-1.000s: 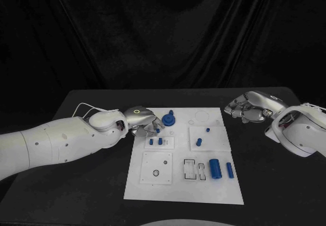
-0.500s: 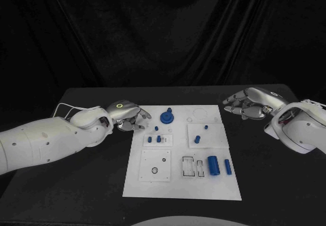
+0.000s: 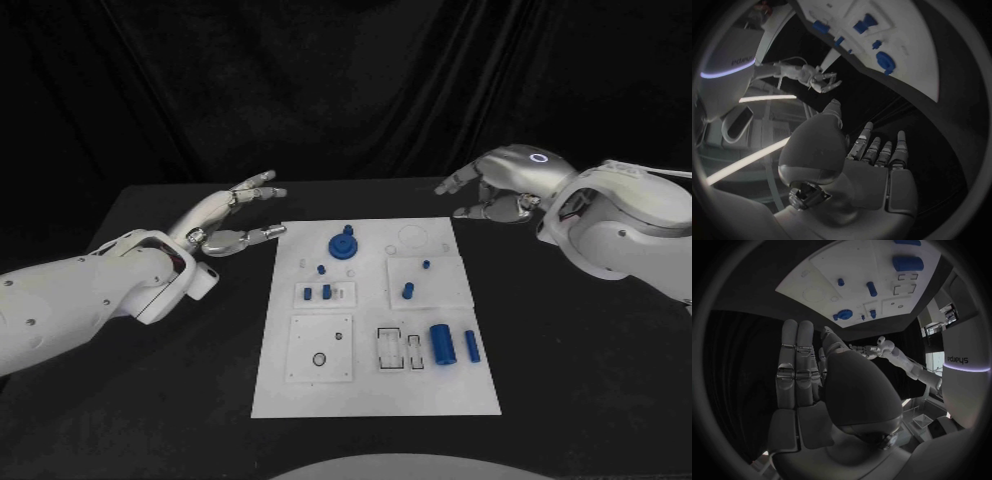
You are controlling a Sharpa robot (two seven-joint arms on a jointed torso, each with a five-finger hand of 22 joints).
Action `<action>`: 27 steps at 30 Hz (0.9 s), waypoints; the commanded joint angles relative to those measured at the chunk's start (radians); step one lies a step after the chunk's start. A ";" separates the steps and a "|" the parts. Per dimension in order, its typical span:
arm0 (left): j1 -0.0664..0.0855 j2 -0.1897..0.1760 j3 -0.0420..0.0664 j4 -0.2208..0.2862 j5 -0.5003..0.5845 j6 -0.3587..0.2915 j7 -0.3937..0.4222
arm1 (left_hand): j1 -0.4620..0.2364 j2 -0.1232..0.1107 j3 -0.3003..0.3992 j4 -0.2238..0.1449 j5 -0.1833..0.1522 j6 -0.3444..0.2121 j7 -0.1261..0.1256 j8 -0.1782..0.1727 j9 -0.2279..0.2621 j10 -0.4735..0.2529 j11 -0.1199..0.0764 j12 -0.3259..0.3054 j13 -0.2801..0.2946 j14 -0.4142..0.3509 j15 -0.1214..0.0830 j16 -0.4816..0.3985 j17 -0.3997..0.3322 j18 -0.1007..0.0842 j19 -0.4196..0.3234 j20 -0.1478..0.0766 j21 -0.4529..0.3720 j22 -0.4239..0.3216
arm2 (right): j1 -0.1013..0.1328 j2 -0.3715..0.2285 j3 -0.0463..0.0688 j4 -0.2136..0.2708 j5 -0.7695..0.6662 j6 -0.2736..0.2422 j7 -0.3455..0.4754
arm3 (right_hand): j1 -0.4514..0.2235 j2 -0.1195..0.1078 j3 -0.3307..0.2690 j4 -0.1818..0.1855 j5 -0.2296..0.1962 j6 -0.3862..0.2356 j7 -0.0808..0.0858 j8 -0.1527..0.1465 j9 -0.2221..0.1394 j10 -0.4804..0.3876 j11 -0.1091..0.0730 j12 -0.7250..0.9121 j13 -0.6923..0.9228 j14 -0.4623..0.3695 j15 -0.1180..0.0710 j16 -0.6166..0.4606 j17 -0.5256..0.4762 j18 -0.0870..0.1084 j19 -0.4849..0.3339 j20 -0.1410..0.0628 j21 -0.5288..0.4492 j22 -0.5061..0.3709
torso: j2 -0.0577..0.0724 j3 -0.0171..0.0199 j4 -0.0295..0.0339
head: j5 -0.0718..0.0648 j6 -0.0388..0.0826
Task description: Assemble the parts on the task board
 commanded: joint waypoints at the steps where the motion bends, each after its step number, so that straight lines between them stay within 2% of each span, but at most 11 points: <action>1: 0.003 0.001 0.001 0.024 0.382 0.188 0.283 | -0.004 0.035 -0.027 -0.001 -0.006 0.020 0.014 0.003 -0.001 0.004 0.017 0.038 -0.004 0.003 -0.012 0.003 0.000 0.001 -0.011 -0.010 -0.007 -0.087 | 0.002 0.015 0.000 -0.003 -0.120 0.130 -0.027 | 0.031 -0.009 0.085 -0.031 -0.035 0.047 0.011 0.017 0.006 0.016 0.001 0.017 -0.014 -0.003 -0.004 0.016 0.008 0.006 -0.015 -0.008 0.030 0.055 | 0.000 -0.0135 0.0083 | -0.043 0.023; 3: 0.002 -0.001 0.000 0.038 0.430 0.219 0.316 | -0.019 0.049 -0.047 0.000 -0.005 0.019 0.000 0.001 -0.005 0.002 0.002 0.053 -0.012 0.004 -0.012 0.001 -0.004 0.005 -0.021 -0.008 -0.012 -0.179 | -0.003 0.023 0.000 -0.008 -0.126 0.150 -0.020 | -0.009 -0.039 0.151 -0.020 -0.056 0.056 0.015 0.012 0.003 0.031 0.004 0.024 -0.031 0.004 -0.008 0.032 0.015 0.005 -0.021 -0.006 0.049 0.101 | 0.000 -0.0178 0.0101 | -0.058 0.025; 6: 0.002 -0.003 0.000 0.056 0.473 0.253 0.342 | -0.040 0.056 -0.064 0.000 -0.025 0.017 -0.012 0.000 -0.010 -0.007 -0.011 0.062 -0.024 0.000 -0.024 -0.007 -0.010 0.017 -0.028 -0.008 -0.015 -0.245 | -0.014 0.035 0.000 -0.021 -0.131 0.174 -0.013 | -0.072 -0.056 0.163 0.013 -0.088 0.059 0.028 0.009 0.002 0.058 0.007 0.036 -0.036 0.018 -0.002 0.045 0.021 0.008 -0.016 -0.002 0.052 0.112 | -0.003 -0.0277 0.0143 | -0.073 0.019; 7: 0.002 -0.003 0.000 0.059 0.477 0.257 0.344 | -0.045 0.059 -0.068 0.000 -0.028 0.013 -0.014 0.000 -0.012 -0.010 -0.012 0.061 -0.027 -0.003 -0.023 -0.010 -0.012 0.017 -0.038 -0.007 -0.020 -0.310 | -0.016 0.036 0.000 -0.022 -0.132 0.176 -0.013 | -0.084 -0.059 0.164 0.020 -0.097 0.061 0.028 0.009 0.002 0.064 0.007 0.038 -0.036 0.024 -0.002 0.049 0.022 0.008 -0.012 -0.001 0.052 0.113 | -0.004 -0.0290 0.0151 | -0.075 0.018; 8: 0.002 -0.005 0.000 0.064 0.486 0.268 0.348 | -0.051 0.061 -0.073 0.000 -0.036 0.003 -0.014 -0.001 -0.015 -0.019 -0.014 0.058 -0.031 -0.007 -0.022 -0.014 -0.015 0.016 -0.061 -0.006 -0.031 -0.460 | -0.020 0.039 0.000 -0.026 -0.133 0.183 -0.012 | -0.105 -0.063 0.164 0.032 -0.109 0.064 0.033 0.009 0.002 0.071 0.008 0.040 -0.038 0.032 -0.002 0.053 0.023 0.009 -0.006 0.000 0.053 0.114 | -0.005 -0.0319 0.0174 | -0.079 0.015; 9: 0.002 -0.006 0.000 0.068 0.490 0.274 0.350 | -0.058 0.066 -0.078 0.000 -0.043 -0.004 -0.017 -0.002 -0.019 -0.026 -0.017 0.054 -0.033 -0.007 -0.023 -0.014 -0.015 0.017 -0.072 -0.006 -0.038 -0.549 | -0.023 0.041 0.000 -0.028 -0.133 0.188 -0.012 | -0.113 -0.066 0.163 0.036 -0.111 0.064 0.036 0.008 0.002 0.074 0.008 0.041 -0.039 0.036 -0.001 0.054 0.023 0.009 -0.002 0.000 0.053 0.114 | -0.005 -0.0325 0.0178 | -0.080 0.014; 11: 0.002 -0.009 0.000 0.079 0.500 0.290 0.352 | -0.063 0.075 -0.083 -0.001 -0.042 -0.028 -0.022 -0.005 -0.025 -0.034 -0.022 0.047 -0.035 -0.007 -0.022 -0.014 -0.015 0.017 -0.079 -0.005 -0.044 -0.626 | -0.032 0.045 0.000 -0.032 -0.134 0.200 -0.012 | -0.138 -0.073 0.158 0.048 -0.112 0.064 0.046 0.006 0.001 0.083 0.011 0.040 -0.042 0.048 0.000 0.056 0.023 0.007 0.011 0.001 0.072 0.118 | -0.006 -0.0347 0.0202 | -0.082 0.010; 16: 0.002 -0.017 0.000 0.096 0.510 0.316 0.351 | -0.069 0.091 -0.095 -0.001 -0.035 -0.103 -0.046 -0.013 -0.043 -0.044 -0.043 0.029 -0.038 -0.007 -0.017 -0.014 -0.015 0.019 -0.080 0.001 -0.045 -0.648 | -0.055 0.055 0.000 -0.041 -0.135 0.220 -0.012 | -0.150 -0.074 0.155 0.052 -0.106 0.068 0.049 0.006 0.001 0.091 0.011 0.038 -0.046 0.055 0.003 0.056 0.023 0.005 0.020 0.003 0.084 0.120 | -0.009 -0.0387 0.0227 | -0.075 0.000; 17: 0.002 -0.019 0.000 0.102 0.511 0.323 0.349 | -0.069 0.094 -0.097 -0.001 -0.031 -0.118 -0.049 -0.014 -0.047 -0.045 -0.043 0.028 -0.038 -0.007 -0.016 -0.014 -0.015 0.020 -0.080 0.003 -0.045 -0.650 | -0.064 0.059 0.000 -0.045 -0.135 0.230 -0.014 | -0.157 -0.073 0.154 0.054 -0.103 0.068 0.047 0.005 0.000 0.098 0.011 0.038 -0.048 0.057 0.006 0.055 0.022 0.005 0.024 0.004 0.083 0.119 | -0.008 -0.0364 0.0204 | -0.070 -0.006; 24: 0.002 -0.031 0.000 0.122 0.514 0.333 0.339 | -0.066 0.115 -0.106 -0.002 -0.008 -0.139 -0.051 -0.015 -0.055 -0.046 -0.040 0.028 -0.038 -0.007 -0.006 -0.014 -0.015 0.022 -0.080 0.016 -0.045 -0.649 | -0.092 0.075 0.000 -0.062 -0.136 0.247 -0.016 | -0.177 -0.073 0.148 0.059 -0.098 0.055 0.043 -0.005 -0.006 0.099 0.012 0.027 -0.060 0.060 0.014 0.052 0.020 0.005 0.030 0.010 0.066 0.112 | -0.009 -0.0322 0.0173 | -0.042 -0.029; 27: 0.002 -0.034 0.000 0.127 0.514 0.339 0.334 | -0.059 0.122 -0.112 -0.003 0.001 -0.143 -0.048 -0.015 -0.058 -0.046 -0.032 0.030 -0.038 -0.007 0.003 -0.014 -0.015 0.023 -0.080 0.025 -0.045 -0.649 | -0.099 0.080 0.000 -0.069 -0.136 0.245 -0.017 | -0.174 -0.071 0.150 0.051 -0.085 0.050 0.040 -0.008 -0.007 0.101 0.013 0.022 -0.066 0.061 0.016 0.051 0.020 0.006 0.033 0.012 0.064 0.111 | -0.007 -0.0304 0.0168 | -0.037 -0.035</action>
